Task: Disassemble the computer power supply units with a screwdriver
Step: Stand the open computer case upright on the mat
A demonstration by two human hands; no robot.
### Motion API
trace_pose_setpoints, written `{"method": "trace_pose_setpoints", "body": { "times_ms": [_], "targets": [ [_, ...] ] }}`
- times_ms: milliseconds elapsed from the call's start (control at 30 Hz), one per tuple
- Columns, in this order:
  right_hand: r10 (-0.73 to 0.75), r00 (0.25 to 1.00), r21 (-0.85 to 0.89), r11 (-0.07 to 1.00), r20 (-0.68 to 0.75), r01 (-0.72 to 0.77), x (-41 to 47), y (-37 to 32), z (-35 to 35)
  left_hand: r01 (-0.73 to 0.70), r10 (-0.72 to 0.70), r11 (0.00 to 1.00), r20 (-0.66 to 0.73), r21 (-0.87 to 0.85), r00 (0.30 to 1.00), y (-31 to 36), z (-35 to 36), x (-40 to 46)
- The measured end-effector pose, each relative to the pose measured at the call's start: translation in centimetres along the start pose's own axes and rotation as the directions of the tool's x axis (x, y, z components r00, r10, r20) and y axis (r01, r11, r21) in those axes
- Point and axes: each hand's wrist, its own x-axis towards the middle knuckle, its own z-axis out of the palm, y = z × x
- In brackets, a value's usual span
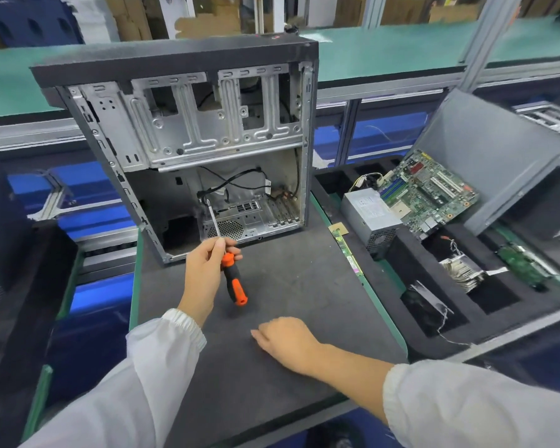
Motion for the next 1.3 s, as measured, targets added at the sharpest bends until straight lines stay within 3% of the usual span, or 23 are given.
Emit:
{"method": "trace_pose_setpoints", "body": {
  "times_ms": [33, 100, 167, 200, 267, 367, 433, 500, 667, 733, 800, 867, 967, 1300],
  "targets": [
    [0.093, 0.987, 0.306, 0.943, 0.127, -0.128, 0.4, 0.8, -0.5, -0.005, 0.005, 1.0, 0.004, 0.005, 1.0, 0.1, 0.7, 0.0],
    [0.175, 0.905, 0.713, 0.564, 0.389, -0.416, 0.9, 2.9, -2.4, -0.019, 0.019, 1.0, 0.009, 0.013, 1.0, 0.2, 2.2, 0.0],
    [0.117, 0.834, 0.824, 0.131, 0.539, -0.551, 0.8, 6.1, -3.9, -0.022, 0.022, 1.0, 0.015, 0.016, 1.0, 0.2, 4.1, 0.0],
    [0.064, 0.811, 0.812, -0.001, 0.582, -0.583, 0.6, 7.9, -4.6, -0.019, 0.019, 1.0, 0.022, 0.014, 1.0, 0.3, 5.3, -0.1],
    [-0.042, 0.789, 0.781, -0.115, 0.613, -0.613, 0.0, 11.5, -5.9, -0.01, 0.01, 1.0, 0.038, 0.009, 0.999, 0.3, 8.0, -0.3],
    [-0.071, 0.796, 0.779, -0.169, 0.602, -0.604, -1.0, 17.2, -8.1, -0.009, 0.009, 1.0, 0.052, -0.002, 0.999, 0.2, 12.1, -0.6],
    [-0.006, 0.805, 0.796, -0.141, 0.593, -0.588, -1.4, 21.5, -9.7, -0.011, 0.012, 1.0, 0.057, -0.002, 0.998, 0.0, 14.5, -0.7],
    [0.111, 0.801, 0.808, -0.03, 0.588, -0.589, -1.8, 25.6, -11.1, -0.014, 0.014, 1.0, 0.053, 0.007, 0.999, -0.2, 16.5, -0.7],
    [0.341, 0.737, 0.631, 0.382, 0.583, -0.676, -1.7, 31.3, -10.3, -0.019, 0.018, 0.999, 0.033, 0.029, 0.999, -0.9, 19.7, -1.1],
    [0.348, 0.744, 0.494, 0.578, 0.57, -0.649, -1.3, 31.9, -9.0, -0.024, 0.023, 0.998, 0.031, 0.053, 0.999, -1.1, 20.1, -1.2],
    [0.384, 0.775, 0.38, 0.706, 0.502, -0.597, -0.9, 32.1, -7.4, -0.026, 0.025, 0.998, 0.014, 0.064, 1.0, -1.3, 20.2, -1.1],
    [0.406, 0.808, 0.307, 0.776, 0.428, -0.552, -0.6, 31.6, -6.1, -0.014, 0.015, 0.997, -0.01, 0.072, 1.0, -1.5, 20.1, -1.0],
    [0.355, 0.822, 0.133, 0.882, 0.444, -0.453, -0.2, 31.2, -4.1, 0.007, -0.005, 0.996, -0.024, 0.089, 1.0, -2.0, 19.8, -1.1],
    [0.298, 0.82, -0.04, 0.946, 0.488, -0.32, 0.0, 31.7, -1.7, 0.02, -0.016, 0.999, -0.076, 0.048, 0.997, -2.2, 19.5, -1.5]
  ]
}}
